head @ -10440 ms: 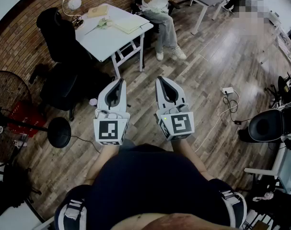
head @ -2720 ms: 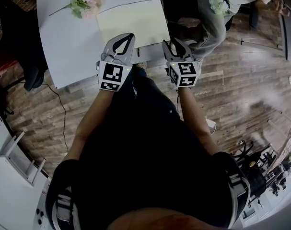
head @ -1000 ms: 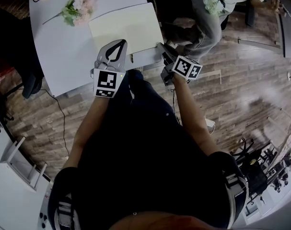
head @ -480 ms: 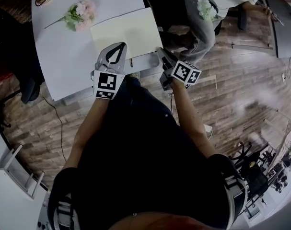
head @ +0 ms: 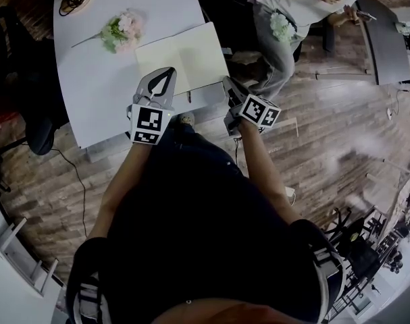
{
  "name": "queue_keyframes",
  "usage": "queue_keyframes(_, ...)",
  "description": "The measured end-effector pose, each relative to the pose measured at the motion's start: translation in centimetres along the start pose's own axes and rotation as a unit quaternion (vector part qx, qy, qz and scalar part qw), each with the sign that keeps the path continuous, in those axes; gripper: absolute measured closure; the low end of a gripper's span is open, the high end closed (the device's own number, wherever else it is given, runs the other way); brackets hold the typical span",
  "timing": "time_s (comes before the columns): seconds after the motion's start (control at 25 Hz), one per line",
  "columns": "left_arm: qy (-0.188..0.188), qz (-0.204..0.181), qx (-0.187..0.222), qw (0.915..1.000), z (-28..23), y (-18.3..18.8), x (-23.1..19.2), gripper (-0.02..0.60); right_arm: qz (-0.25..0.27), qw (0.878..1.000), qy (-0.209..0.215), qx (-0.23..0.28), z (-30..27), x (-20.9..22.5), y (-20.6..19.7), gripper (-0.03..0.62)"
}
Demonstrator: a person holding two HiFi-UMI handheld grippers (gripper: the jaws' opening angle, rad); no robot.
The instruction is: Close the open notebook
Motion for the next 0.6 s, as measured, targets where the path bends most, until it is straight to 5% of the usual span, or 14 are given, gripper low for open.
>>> queue_keyframes(0.6, -0.002, -0.005, 0.024, 0.9997, 3.9, 0.1, -1.8, 0.574, 0.069, 0.997, -0.03, 0.03, 1.6, -5.4, 0.6, 0.571)
Point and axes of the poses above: the fingertips, and each gripper's own axes: z backward along the fingers, x to its right, y out of its top, the point moved 9 cm from there along z, backward along the fingers, and after that the axes turned 11 degrees about -y, right-handed, at the moved point
